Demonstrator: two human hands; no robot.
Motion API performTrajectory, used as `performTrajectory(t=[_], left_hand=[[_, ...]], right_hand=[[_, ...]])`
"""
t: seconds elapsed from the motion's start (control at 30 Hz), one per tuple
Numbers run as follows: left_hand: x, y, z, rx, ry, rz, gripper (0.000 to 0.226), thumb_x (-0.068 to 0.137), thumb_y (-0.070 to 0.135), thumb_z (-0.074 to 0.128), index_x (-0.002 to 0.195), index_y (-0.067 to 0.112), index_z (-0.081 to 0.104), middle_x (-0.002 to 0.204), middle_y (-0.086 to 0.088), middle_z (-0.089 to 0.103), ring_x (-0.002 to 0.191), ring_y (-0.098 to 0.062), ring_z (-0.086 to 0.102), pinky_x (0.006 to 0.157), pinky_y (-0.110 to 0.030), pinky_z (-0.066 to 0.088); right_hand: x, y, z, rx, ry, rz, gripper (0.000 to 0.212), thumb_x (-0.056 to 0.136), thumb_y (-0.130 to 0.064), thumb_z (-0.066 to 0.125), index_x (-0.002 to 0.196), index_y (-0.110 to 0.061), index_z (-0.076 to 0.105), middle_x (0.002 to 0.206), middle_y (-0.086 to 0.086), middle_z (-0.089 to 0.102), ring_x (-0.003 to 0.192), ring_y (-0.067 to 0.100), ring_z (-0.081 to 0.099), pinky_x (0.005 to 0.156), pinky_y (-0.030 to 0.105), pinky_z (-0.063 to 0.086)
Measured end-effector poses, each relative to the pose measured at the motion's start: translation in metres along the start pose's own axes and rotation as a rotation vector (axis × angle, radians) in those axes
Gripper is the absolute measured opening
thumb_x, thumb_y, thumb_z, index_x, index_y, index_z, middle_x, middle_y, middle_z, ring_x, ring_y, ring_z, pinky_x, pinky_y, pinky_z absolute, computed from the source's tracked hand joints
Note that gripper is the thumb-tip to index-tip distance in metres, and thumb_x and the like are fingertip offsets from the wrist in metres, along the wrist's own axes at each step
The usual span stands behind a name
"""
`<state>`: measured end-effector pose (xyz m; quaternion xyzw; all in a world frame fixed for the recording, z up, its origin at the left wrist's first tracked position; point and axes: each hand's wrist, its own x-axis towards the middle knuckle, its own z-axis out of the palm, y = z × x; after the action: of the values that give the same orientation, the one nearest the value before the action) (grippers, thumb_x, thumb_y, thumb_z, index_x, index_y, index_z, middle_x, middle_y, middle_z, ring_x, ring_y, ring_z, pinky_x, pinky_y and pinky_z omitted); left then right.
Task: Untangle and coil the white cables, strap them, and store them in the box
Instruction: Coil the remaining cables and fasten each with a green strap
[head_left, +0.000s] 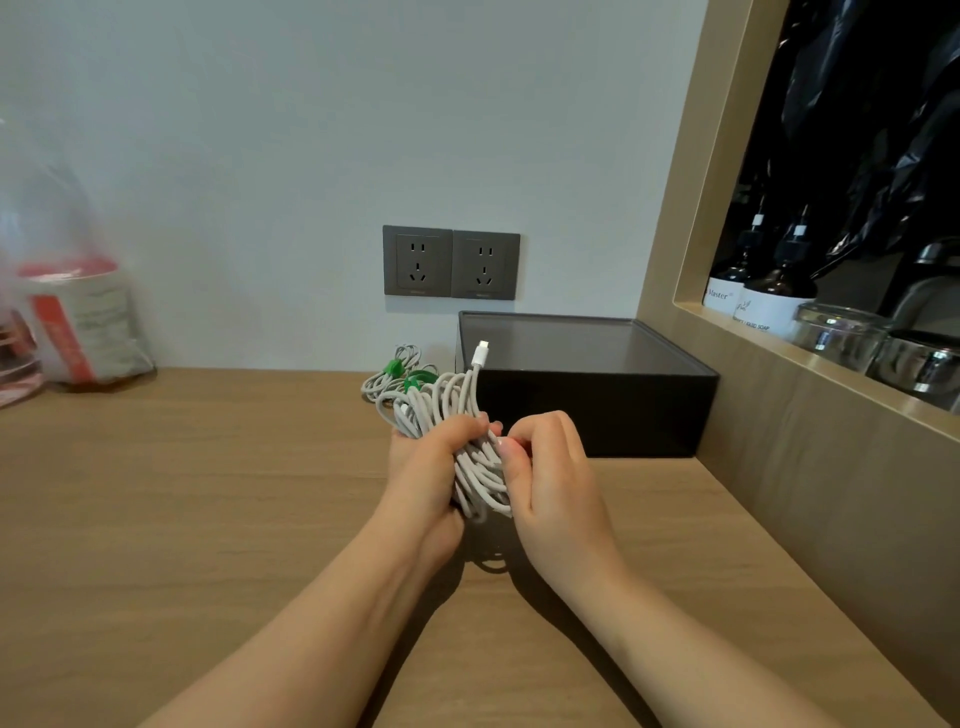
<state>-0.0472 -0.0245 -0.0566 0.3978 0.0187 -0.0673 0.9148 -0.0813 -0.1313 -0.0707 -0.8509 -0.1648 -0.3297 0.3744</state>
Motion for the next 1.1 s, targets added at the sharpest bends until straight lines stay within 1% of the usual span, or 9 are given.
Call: performTrajectory(t=[0.17, 0.3, 0.47, 0.53, 0.67, 0.8, 0.9, 1.03, 1.1], left_hand=[[-0.001, 0.005, -0.002, 0.086, 0.056, 0.041, 0.045, 0.078, -0.006, 0.061, 0.119, 0.012, 0.052, 0.091, -0.015, 0.064, 0.075, -0.026, 0.067, 0.064, -0.039, 0.055], [0.011, 0.018, -0.016, 0.114, 0.125, 0.001, 0.045, 0.079, -0.009, 0.056, 0.122, 0.004, 0.050, 0.076, -0.013, 0.060, 0.059, -0.023, 0.064, 0.056, -0.036, 0.054], [0.024, 0.038, -0.046, 0.266, 0.080, 0.017, 0.030, 0.080, -0.010, 0.059, 0.106, 0.003, 0.052, 0.061, -0.010, 0.057, 0.046, -0.020, 0.060, 0.047, -0.030, 0.055], [0.028, 0.046, -0.052, 0.285, 0.070, 0.038, 0.021, 0.080, -0.008, 0.061, 0.096, 0.005, 0.054, 0.058, -0.008, 0.058, 0.044, -0.018, 0.060, 0.044, -0.028, 0.054], [0.047, 0.055, -0.062, 0.273, 0.136, 0.074, 0.020, 0.081, -0.015, 0.052, 0.084, 0.004, 0.047, 0.060, -0.012, 0.049, 0.038, -0.016, 0.055, 0.040, -0.024, 0.049], [0.059, 0.065, -0.071, 0.278, 0.150, 0.124, 0.018, 0.080, -0.016, 0.048, 0.077, 0.002, 0.047, 0.056, -0.013, 0.052, 0.040, -0.018, 0.056, 0.046, -0.030, 0.055], [0.065, 0.074, -0.079, 0.249, 0.155, 0.127, 0.016, 0.079, -0.016, 0.048, 0.083, 0.000, 0.050, 0.052, -0.010, 0.056, 0.044, -0.019, 0.058, 0.055, -0.037, 0.058], [0.069, 0.075, -0.079, 0.277, 0.199, 0.129, 0.039, 0.077, -0.016, 0.051, 0.115, -0.006, 0.047, 0.065, -0.014, 0.058, 0.045, -0.016, 0.061, 0.045, -0.029, 0.053], [0.068, 0.071, -0.077, 0.297, 0.198, 0.137, 0.043, 0.077, -0.014, 0.056, 0.118, -0.004, 0.047, 0.064, -0.014, 0.057, 0.043, -0.015, 0.061, 0.044, -0.026, 0.051]], right_hand=[[0.000, -0.002, 0.005, -0.027, -0.063, -0.039, 0.012, 0.092, -0.040, 0.031, 0.087, -0.031, 0.037, 0.081, -0.018, 0.038, 0.080, 0.001, 0.045, 0.062, 0.016, 0.041], [-0.003, 0.000, 0.006, -0.001, -0.093, 0.005, 0.024, 0.087, -0.057, 0.027, 0.096, -0.037, 0.037, 0.091, -0.020, 0.041, 0.082, 0.003, 0.047, 0.065, 0.021, 0.045], [0.005, 0.005, 0.024, -0.258, -0.320, 0.005, 0.022, 0.096, -0.021, 0.041, 0.116, -0.018, 0.051, 0.113, -0.005, 0.044, 0.091, 0.012, 0.050, 0.080, 0.034, 0.049], [0.013, 0.002, 0.039, -0.360, -0.425, 0.015, 0.026, 0.095, -0.014, 0.043, 0.120, -0.016, 0.050, 0.120, 0.000, 0.043, 0.094, 0.018, 0.052, 0.081, 0.039, 0.050], [0.038, -0.005, 0.070, -0.379, -0.434, 0.132, 0.029, 0.093, -0.009, 0.047, 0.122, -0.013, 0.048, 0.126, 0.003, 0.041, 0.095, 0.024, 0.054, 0.080, 0.043, 0.051], [0.064, -0.002, 0.102, -0.362, -0.425, 0.254, 0.039, 0.089, -0.005, 0.052, 0.127, -0.012, 0.044, 0.153, 0.002, 0.014, 0.120, 0.028, 0.045, 0.093, 0.041, 0.045], [0.083, 0.004, 0.119, -0.350, -0.392, 0.372, 0.043, 0.087, 0.002, 0.050, 0.127, -0.012, 0.042, 0.157, 0.005, 0.000, 0.131, 0.032, 0.035, 0.097, 0.042, 0.041], [0.097, 0.014, 0.131, -0.339, -0.317, 0.411, 0.036, 0.089, 0.003, 0.040, 0.122, -0.007, 0.047, 0.139, 0.013, 0.037, 0.119, 0.032, 0.045, 0.092, 0.041, 0.042], [0.096, 0.013, 0.130, -0.283, -0.275, 0.395, 0.032, 0.091, -0.001, 0.041, 0.120, -0.008, 0.052, 0.126, 0.010, 0.050, 0.114, 0.029, 0.050, 0.087, 0.036, 0.043]])
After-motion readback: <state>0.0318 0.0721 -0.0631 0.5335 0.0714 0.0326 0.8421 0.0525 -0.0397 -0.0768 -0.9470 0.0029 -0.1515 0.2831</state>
